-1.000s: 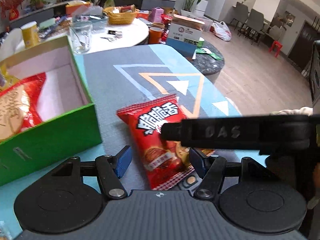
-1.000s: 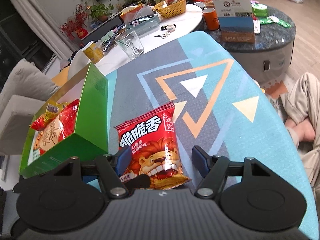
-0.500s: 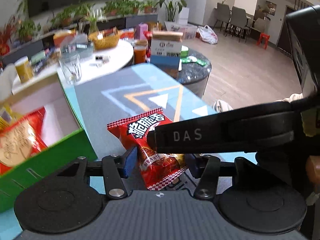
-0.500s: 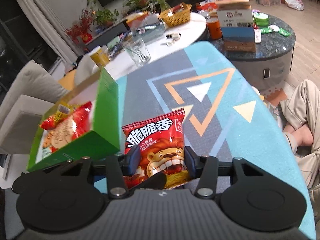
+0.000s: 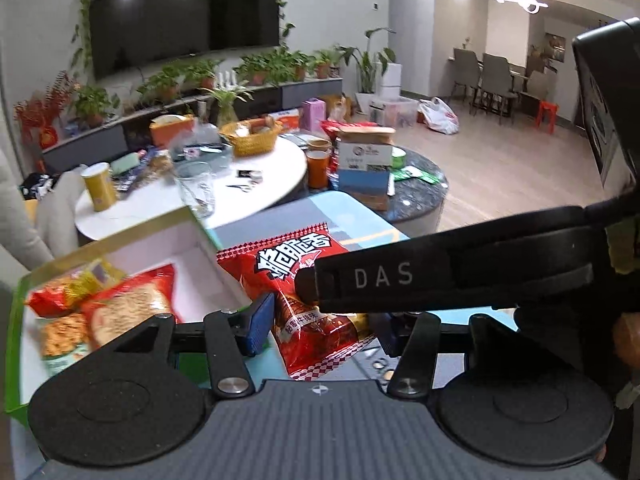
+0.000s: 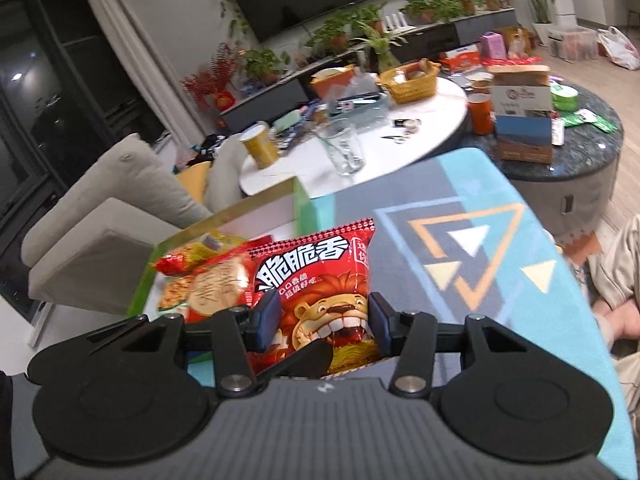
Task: Organize snacks
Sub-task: 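Carry the lion-print chip bag over the green box with the right gripper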
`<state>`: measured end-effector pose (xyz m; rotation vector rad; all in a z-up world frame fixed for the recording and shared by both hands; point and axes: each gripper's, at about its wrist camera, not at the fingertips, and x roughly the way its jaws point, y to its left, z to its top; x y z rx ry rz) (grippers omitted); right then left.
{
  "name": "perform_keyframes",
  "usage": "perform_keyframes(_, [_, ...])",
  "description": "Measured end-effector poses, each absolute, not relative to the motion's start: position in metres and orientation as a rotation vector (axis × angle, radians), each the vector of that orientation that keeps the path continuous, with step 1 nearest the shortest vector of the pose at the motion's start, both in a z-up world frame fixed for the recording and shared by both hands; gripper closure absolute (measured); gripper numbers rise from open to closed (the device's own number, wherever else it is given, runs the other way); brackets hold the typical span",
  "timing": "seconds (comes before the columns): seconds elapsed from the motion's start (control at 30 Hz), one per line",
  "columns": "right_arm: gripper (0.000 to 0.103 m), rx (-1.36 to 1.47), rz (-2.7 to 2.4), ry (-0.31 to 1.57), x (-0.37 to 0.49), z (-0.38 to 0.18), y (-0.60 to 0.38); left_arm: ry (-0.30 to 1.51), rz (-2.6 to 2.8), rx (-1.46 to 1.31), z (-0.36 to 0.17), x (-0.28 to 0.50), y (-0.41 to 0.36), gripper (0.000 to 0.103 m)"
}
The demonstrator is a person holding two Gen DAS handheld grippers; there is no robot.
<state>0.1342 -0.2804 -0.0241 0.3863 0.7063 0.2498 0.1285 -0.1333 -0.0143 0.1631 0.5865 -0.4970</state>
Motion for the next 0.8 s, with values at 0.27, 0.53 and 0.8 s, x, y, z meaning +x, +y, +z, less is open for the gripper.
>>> perform_keyframes(0.27, [0.052, 0.378, 0.329, 0.694, 0.155, -0.009, -0.248, 0.543, -0.418, 0.127, 0.003, 0.135, -0.096, 0.054])
perform_keyframes(0.53, [0.052, 0.365, 0.362, 0.681, 0.178, 0.000, -0.227, 0.535, -0.381, 0.116, 0.014, 0.160, -0.074, 0.054])
perform_keyframes(0.8, [0.052, 0.367, 0.378, 0.689, 0.206, 0.002, -0.211, 0.532, -0.360, 0.080, 0.018, 0.193, -0.055, 0.053])
